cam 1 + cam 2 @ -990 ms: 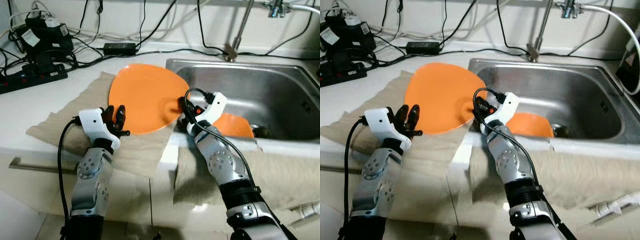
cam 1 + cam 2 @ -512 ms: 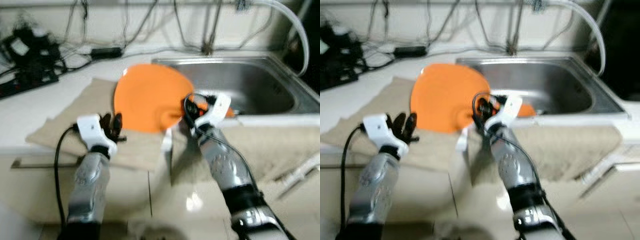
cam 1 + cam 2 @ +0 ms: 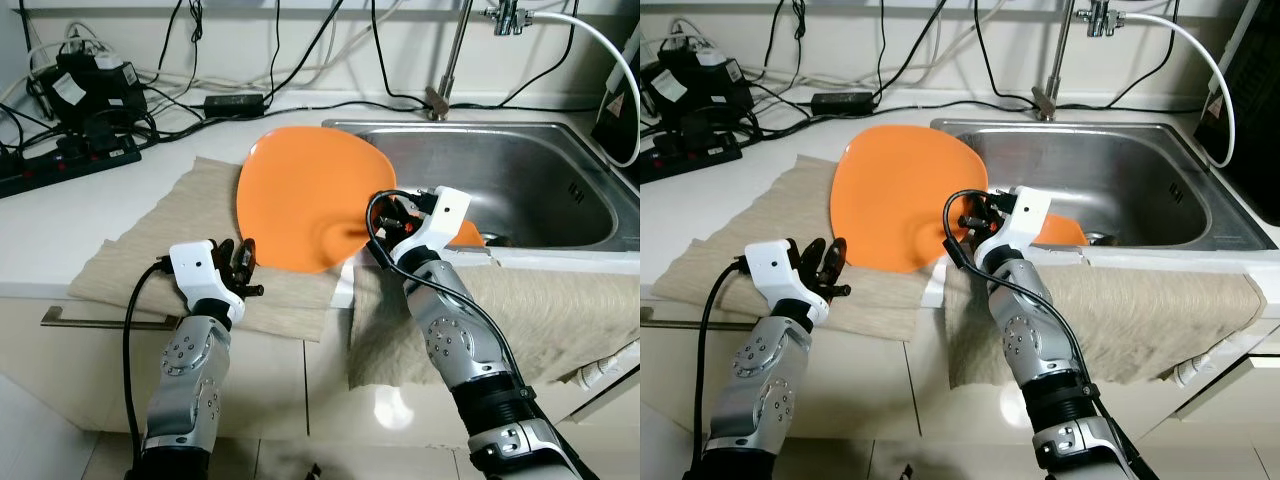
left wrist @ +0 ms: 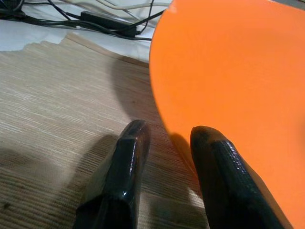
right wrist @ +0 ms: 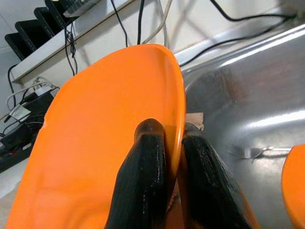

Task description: Kitchen organization

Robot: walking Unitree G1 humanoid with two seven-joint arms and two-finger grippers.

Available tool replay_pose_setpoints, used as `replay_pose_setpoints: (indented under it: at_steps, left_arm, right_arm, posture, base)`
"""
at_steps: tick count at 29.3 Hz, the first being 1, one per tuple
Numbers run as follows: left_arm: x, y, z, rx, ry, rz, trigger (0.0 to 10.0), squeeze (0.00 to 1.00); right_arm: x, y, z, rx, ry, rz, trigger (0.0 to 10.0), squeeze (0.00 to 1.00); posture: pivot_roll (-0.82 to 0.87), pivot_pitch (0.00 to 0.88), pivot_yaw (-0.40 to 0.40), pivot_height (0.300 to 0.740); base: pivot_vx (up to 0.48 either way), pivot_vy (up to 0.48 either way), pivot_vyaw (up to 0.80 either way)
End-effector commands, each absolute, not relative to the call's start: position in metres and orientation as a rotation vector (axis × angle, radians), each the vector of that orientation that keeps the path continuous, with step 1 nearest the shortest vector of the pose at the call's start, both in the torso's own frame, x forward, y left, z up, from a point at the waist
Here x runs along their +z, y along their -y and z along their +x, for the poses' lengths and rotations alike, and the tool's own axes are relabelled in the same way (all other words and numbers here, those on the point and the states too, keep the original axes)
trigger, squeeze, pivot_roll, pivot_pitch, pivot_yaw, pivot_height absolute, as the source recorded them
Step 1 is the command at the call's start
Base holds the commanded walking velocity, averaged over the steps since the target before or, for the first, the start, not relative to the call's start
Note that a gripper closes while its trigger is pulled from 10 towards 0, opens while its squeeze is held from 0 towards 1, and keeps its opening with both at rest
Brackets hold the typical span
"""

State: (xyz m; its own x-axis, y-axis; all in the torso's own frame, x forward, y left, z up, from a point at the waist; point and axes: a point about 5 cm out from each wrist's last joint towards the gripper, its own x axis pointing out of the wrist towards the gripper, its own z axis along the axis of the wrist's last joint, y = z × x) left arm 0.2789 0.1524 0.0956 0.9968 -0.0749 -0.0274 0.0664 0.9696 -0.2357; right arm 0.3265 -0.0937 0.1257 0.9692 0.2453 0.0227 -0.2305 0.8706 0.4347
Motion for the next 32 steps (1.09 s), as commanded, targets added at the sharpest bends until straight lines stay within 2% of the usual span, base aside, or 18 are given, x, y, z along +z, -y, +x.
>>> replay_pose_setpoints:
  at_steps: [1,32]
  left_arm:
    - [0.087,-0.158,0.278,-0.042,-0.081,-0.222,10.0,0.00]
    - [0.090,-0.157,0.280,-0.055,-0.062,-0.210,10.0,0.00]
  right_arm:
    - [0.076,0.112,0.297,0.289,-0.115,-0.063,0.0,0.00]
    - [0.082,0.108,0.301,0.300,-0.068,-0.082,0.0,0.00]
  posture:
    - [0.08,0.000,-0.016,0.740]
    - [0.08,0.000,-0.019,0.740]
  base:
    - [0.000,0.000,0.00]
    - [0.000,0.000,0.00]
